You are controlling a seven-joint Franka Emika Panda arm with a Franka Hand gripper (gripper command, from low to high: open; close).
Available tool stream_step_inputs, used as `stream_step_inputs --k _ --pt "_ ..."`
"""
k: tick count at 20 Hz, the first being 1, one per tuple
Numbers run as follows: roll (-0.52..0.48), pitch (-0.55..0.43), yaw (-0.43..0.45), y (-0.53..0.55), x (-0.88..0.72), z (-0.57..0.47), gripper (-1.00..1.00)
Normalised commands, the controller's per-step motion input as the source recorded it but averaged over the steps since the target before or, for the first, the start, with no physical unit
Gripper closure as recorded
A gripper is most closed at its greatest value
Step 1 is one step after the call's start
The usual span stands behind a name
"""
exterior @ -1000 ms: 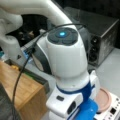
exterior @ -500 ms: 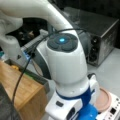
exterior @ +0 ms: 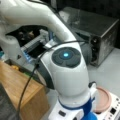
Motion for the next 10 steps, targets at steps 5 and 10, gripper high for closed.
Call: stream_step_inputs --k 5,10 --pt "0.226 0.008 -0.014 -0.32 0.21 -0.04 -1.00" --pt "0.233 -0.002 0.004 -0.35 0.14 -0.04 -1.00"
